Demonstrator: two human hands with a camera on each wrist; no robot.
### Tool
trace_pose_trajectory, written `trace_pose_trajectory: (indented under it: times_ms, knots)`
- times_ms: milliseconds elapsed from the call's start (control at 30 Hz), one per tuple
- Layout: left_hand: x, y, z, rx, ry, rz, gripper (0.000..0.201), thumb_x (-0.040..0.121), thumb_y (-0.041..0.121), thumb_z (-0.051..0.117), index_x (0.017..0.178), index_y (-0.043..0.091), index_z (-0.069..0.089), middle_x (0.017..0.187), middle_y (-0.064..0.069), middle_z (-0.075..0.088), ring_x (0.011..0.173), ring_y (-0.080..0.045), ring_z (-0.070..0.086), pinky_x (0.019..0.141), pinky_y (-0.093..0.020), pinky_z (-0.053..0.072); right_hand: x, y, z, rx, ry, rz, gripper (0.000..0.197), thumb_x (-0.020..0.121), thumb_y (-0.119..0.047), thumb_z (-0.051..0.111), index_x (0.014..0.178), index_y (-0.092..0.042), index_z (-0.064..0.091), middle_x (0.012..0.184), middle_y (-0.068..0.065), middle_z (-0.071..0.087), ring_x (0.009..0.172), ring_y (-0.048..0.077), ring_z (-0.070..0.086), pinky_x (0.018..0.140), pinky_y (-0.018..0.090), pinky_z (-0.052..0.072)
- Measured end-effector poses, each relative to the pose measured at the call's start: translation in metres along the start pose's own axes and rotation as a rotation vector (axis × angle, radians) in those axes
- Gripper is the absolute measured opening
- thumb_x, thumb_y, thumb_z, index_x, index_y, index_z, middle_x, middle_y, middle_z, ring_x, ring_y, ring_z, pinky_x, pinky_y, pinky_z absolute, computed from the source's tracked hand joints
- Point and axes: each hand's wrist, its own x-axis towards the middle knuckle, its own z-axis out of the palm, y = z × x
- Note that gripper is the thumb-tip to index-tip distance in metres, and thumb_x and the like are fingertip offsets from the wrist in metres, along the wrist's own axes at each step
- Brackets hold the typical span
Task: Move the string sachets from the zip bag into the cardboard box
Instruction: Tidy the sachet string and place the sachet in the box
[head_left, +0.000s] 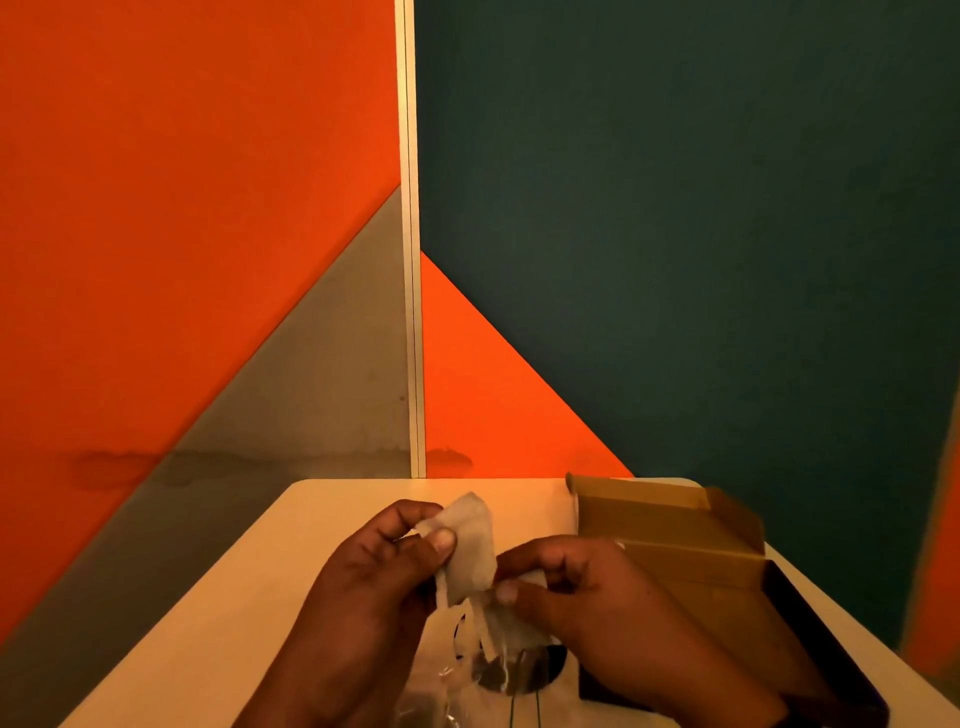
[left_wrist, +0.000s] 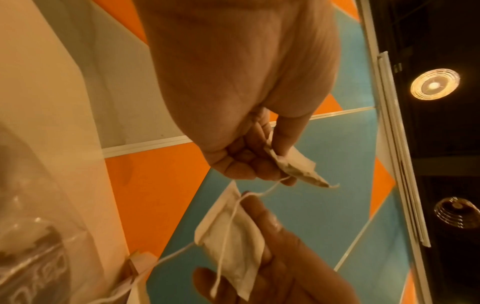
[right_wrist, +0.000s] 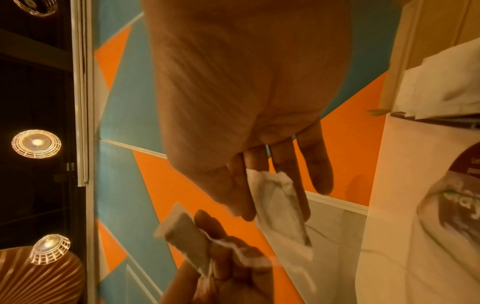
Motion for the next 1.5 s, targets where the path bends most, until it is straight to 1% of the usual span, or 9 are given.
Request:
trace_pose_trajectory:
  times_ms: [167, 367, 533, 700, 900, 1100, 1233, 1367, 1500]
  knots:
    - [-0.001, 0.001, 0.003, 0.278, 0.105, 0.056, 0.016, 0.084, 0.004, 0.066, 0.099, 0.002, 0.065, 0.079, -0.016, 0.071, 0.072, -0.026, 0.059, 0.068, -0.038, 0.046, 0.007, 0.012, -0.001, 0.107, 0.135, 0.009, 0.052, 0.096, -0.003, 0.060, 0.109, -0.053, 0.069, 0.103, -0.009, 0.077, 0.093, 0.012, 0.074, 0.087, 0.042, 0.061]
    - [-0.004, -0.004, 0.012, 0.538, 0.167, 0.128, 0.010, 0.090, 0.004, 0.066, 0.088, 0.013, 0.070, 0.077, -0.004, 0.076, 0.066, -0.008, 0.066, 0.063, -0.025, 0.047, 0.013, 0.016, 0.008, 0.322, 0.151, -0.025, 0.069, 0.090, -0.005, 0.070, 0.126, -0.059, 0.047, 0.105, 0.005, 0.078, 0.098, 0.023, 0.075, 0.093, 0.052, 0.057]
    - [-0.003, -0.004, 0.010, 0.617, 0.219, 0.183, 0.023, 0.086, 0.006, 0.071, 0.075, 0.026, 0.074, 0.082, 0.006, 0.076, 0.077, -0.009, 0.070, 0.060, -0.019, 0.053, 0.009, 0.012, 0.009, 0.351, 0.088, -0.035, 0.058, 0.096, 0.000, 0.059, 0.126, -0.049, 0.049, 0.099, 0.008, 0.078, 0.094, 0.022, 0.076, 0.093, 0.050, 0.058]
    - [-0.003, -0.005, 0.010, 0.608, 0.196, 0.188, 0.019, 0.084, 0.006, 0.074, 0.078, 0.024, 0.075, 0.081, 0.009, 0.074, 0.075, -0.008, 0.068, 0.055, -0.013, 0.052, 0.007, 0.011, 0.010, 0.330, 0.087, -0.025, 0.058, 0.101, 0.000, 0.050, 0.128, -0.052, 0.052, 0.103, 0.002, 0.078, 0.100, 0.020, 0.074, 0.096, 0.049, 0.057]
    - [0.001, -0.009, 0.004, 0.536, 0.212, 0.113, 0.030, 0.083, 0.013, 0.075, 0.100, 0.036, 0.068, 0.073, 0.004, 0.067, 0.078, -0.018, 0.069, 0.065, -0.032, 0.055, 0.007, 0.009, 0.012, 0.345, 0.073, -0.028, 0.053, 0.103, -0.005, 0.049, 0.131, -0.050, 0.050, 0.105, 0.000, 0.078, 0.102, 0.019, 0.074, 0.098, 0.048, 0.055]
    - [-0.001, -0.008, 0.005, 0.569, 0.241, 0.151, 0.028, 0.084, 0.012, 0.075, 0.101, 0.032, 0.066, 0.065, 0.006, 0.064, 0.071, -0.012, 0.066, 0.074, -0.038, 0.055, 0.009, 0.016, 0.007, 0.463, 0.079, 0.026, 0.058, 0.095, 0.004, 0.055, 0.128, -0.043, 0.054, 0.106, -0.001, 0.078, 0.098, 0.023, 0.075, 0.091, 0.049, 0.059]
    - [-0.001, -0.009, 0.008, 0.597, 0.231, 0.173, 0.027, 0.084, 0.008, 0.074, 0.100, 0.027, 0.065, 0.065, 0.006, 0.065, 0.061, -0.006, 0.065, 0.067, -0.029, 0.053, 0.012, 0.019, 0.011, 0.411, 0.150, 0.022, 0.053, 0.085, -0.010, 0.076, 0.123, -0.042, 0.057, 0.099, -0.006, 0.075, 0.095, 0.016, 0.074, 0.087, 0.042, 0.061]
    - [-0.003, -0.009, 0.011, 0.628, 0.232, 0.171, 0.027, 0.082, 0.009, 0.076, 0.097, 0.028, 0.065, 0.071, 0.004, 0.069, 0.069, -0.012, 0.070, 0.060, -0.020, 0.053, 0.011, 0.015, 0.016, 0.359, 0.139, 0.055, 0.057, 0.082, -0.002, 0.077, 0.117, -0.043, 0.057, 0.100, -0.005, 0.077, 0.095, 0.014, 0.074, 0.083, 0.039, 0.063]
    - [-0.006, -0.006, 0.010, 0.725, 0.132, 0.127, 0.024, 0.080, 0.030, 0.075, 0.101, 0.032, 0.063, 0.079, 0.001, 0.071, 0.071, -0.011, 0.069, 0.073, -0.031, 0.052, 0.007, 0.016, -0.006, 0.284, 0.182, 0.068, 0.055, 0.083, 0.004, 0.074, 0.117, -0.037, 0.059, 0.098, 0.002, 0.077, 0.093, 0.016, 0.075, 0.082, 0.039, 0.063]
